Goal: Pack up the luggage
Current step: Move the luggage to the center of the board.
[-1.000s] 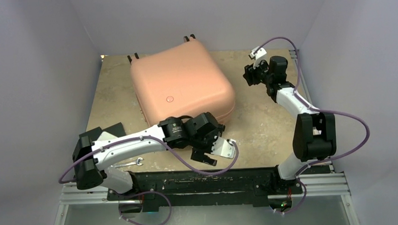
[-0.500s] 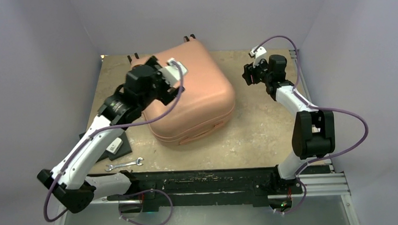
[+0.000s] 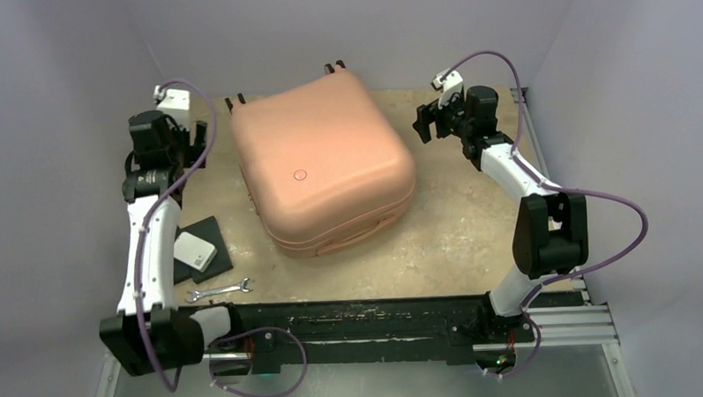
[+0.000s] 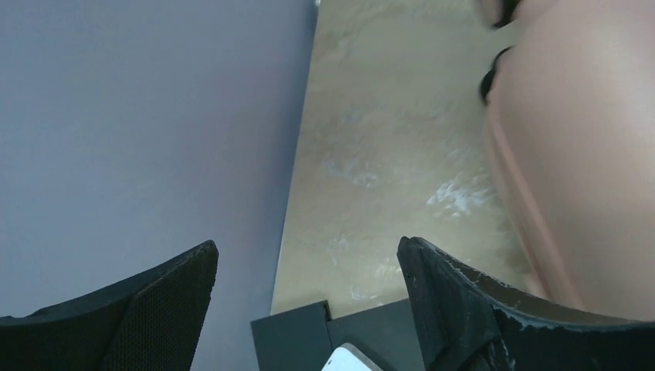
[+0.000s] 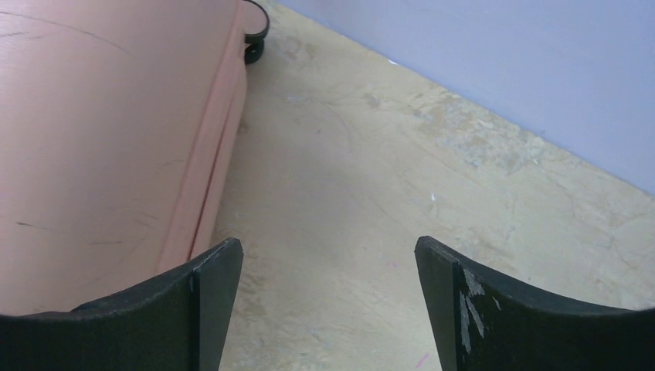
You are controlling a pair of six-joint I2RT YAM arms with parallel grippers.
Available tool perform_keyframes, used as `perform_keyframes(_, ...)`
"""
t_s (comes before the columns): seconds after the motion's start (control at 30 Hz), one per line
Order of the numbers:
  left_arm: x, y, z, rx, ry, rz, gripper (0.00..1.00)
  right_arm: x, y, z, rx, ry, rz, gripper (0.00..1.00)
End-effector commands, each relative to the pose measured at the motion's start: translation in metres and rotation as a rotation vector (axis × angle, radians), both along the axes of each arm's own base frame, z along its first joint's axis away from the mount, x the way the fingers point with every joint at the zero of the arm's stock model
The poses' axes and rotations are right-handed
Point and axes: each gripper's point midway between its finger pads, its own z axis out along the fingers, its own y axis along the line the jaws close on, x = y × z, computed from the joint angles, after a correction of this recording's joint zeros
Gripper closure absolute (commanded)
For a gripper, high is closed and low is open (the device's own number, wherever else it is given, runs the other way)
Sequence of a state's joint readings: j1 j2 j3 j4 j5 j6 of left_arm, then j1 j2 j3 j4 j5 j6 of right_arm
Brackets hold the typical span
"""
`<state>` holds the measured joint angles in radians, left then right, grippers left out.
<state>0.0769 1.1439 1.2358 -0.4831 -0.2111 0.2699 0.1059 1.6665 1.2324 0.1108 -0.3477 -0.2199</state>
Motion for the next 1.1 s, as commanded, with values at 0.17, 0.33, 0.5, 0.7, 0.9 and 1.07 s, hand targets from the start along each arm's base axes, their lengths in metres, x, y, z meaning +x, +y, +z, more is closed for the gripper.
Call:
perform_keyframes(0.17, 0.028, 0.045, -0.099, -0.245, 0.136, 0.045, 0.39, -0.001, 0.01, 0.0, 0.006, 0.003, -0.014, 0.09)
perform_keyframes(0.33, 0.043, 0.037, -0.135, -0.298, 0.214, 0.021, 0.7, -0.003, 0.007, -0.004, -0.014, 0.007, -0.016, 0.09)
perform_keyframes(0.5, 0.065, 0.001, -0.168, -0.233, 0.312, -0.026, 0.81, -0.006, 0.008, -0.005, -0.02, 0.027, -0.008, 0.09)
perform_keyframes(0.7, 0.091, -0.05, -0.187, -0.188, 0.378, -0.106, 0.82, -0.018, 0.009, -0.008, -0.041, 0.06, 0.025, 0.09)
perform_keyframes(0.9, 0.104, -0.124, -0.188, -0.178, 0.41, -0.269, 0.81, -0.044, 0.01, -0.011, -0.058, 0.091, 0.071, 0.09)
perform_keyframes(1.07, 0.107, -0.178, -0.188, -0.143, 0.428, -0.384, 0.8, -0.057, 0.003, -0.009, -0.079, 0.091, 0.052, 0.09)
